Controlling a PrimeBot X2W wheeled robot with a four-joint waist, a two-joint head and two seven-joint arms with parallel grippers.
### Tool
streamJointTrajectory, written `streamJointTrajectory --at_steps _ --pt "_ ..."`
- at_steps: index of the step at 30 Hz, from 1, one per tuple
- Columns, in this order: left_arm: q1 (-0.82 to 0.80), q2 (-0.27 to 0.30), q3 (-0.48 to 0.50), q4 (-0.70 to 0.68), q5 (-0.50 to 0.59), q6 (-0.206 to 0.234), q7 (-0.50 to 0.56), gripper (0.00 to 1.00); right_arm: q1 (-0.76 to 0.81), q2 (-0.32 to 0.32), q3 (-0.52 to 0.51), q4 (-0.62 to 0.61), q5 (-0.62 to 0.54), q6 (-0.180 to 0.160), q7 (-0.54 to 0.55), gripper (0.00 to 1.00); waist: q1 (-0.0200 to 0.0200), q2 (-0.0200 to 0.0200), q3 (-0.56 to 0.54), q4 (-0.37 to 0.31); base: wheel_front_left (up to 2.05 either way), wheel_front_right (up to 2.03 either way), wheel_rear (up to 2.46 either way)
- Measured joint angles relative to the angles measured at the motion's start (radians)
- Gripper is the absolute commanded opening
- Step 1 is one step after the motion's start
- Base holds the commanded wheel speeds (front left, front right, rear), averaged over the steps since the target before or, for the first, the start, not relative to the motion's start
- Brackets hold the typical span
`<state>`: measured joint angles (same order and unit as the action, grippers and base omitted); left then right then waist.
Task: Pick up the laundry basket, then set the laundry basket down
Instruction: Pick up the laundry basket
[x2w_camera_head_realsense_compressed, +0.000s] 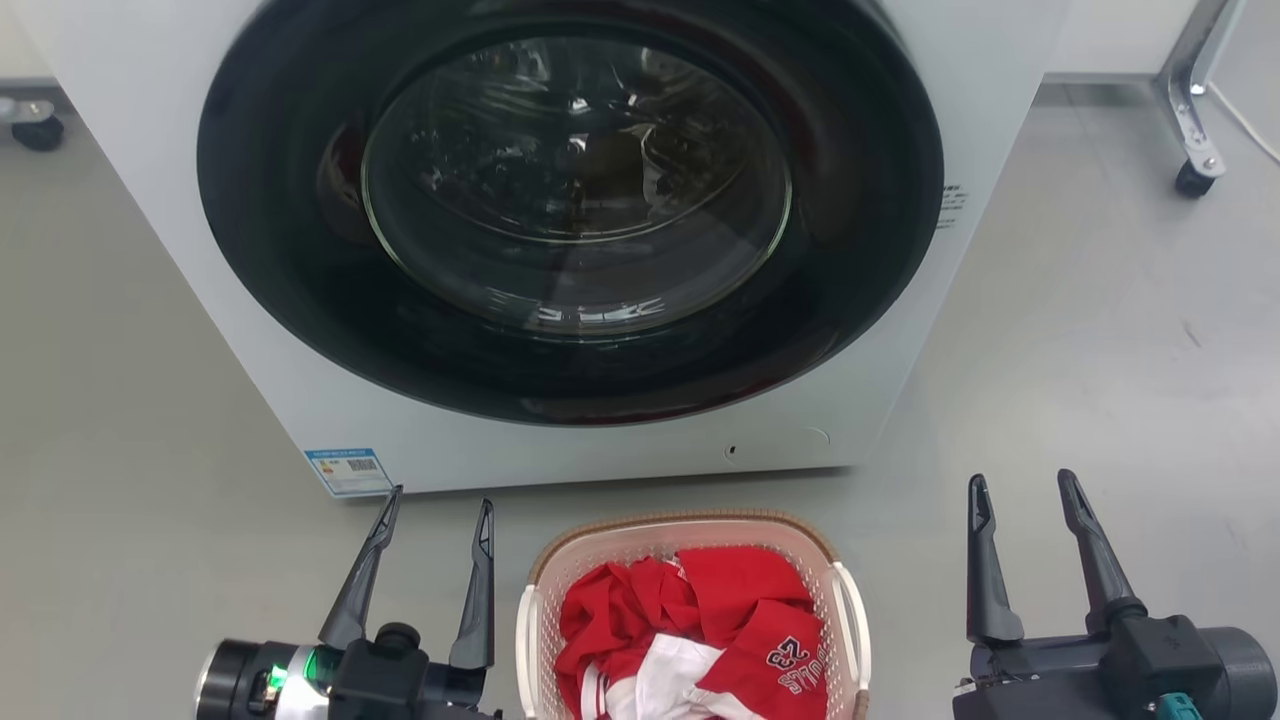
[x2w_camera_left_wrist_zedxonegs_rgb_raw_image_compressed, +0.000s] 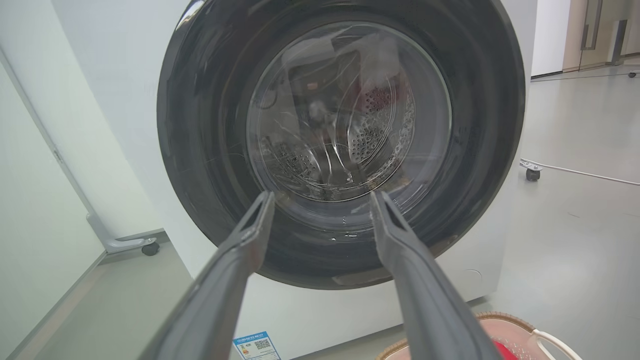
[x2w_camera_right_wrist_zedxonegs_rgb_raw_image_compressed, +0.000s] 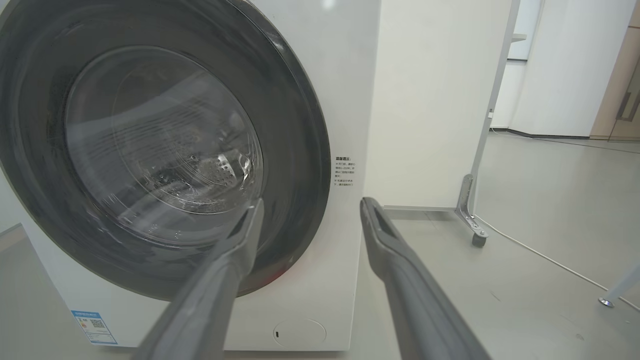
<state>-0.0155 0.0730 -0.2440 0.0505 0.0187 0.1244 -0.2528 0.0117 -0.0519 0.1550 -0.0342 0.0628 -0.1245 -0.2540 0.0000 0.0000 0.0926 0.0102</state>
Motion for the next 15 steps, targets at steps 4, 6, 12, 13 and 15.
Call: streamJointTrajectory --at_steps 4,6,12,13,15 --pt "-0.028 -0.003 -0.008 0.000 -0.007 -0.002 0.000 1.00 -0.009 0.000 -0.009 -0.006 0.006 0.000 0.000 1.00 0.0000 0.0000 0.037 0.001 0.00 0.00 0.00" --pt "-0.041 -0.004 -0.009 0.001 -0.014 -0.002 0.000 1.00 -0.017 0.000 -0.012 -0.005 0.008 0.000 0.000 1.00 0.0000 0.0000 0.048 0.001 0.00 0.00 0.00" --pt "-0.122 -0.010 -0.017 0.042 -0.024 -0.019 0.000 1.00 -0.103 -0.002 -0.053 0.029 0.036 0.003 -0.003 1.00 0.0001 0.0000 0.123 0.006 0.00 0.00 0.00" --pt "-0.134 -0.010 -0.020 0.054 -0.024 -0.019 0.000 1.00 -0.115 -0.002 -0.060 0.042 0.048 0.003 -0.003 1.00 0.0001 0.0001 0.136 0.007 0.00 0.00 0.00" --pt "-0.162 -0.011 -0.019 0.086 -0.026 -0.020 0.000 1.00 -0.139 -0.004 -0.068 0.070 0.060 0.011 -0.003 1.00 0.0001 0.0000 0.164 0.009 0.00 0.00 0.00"
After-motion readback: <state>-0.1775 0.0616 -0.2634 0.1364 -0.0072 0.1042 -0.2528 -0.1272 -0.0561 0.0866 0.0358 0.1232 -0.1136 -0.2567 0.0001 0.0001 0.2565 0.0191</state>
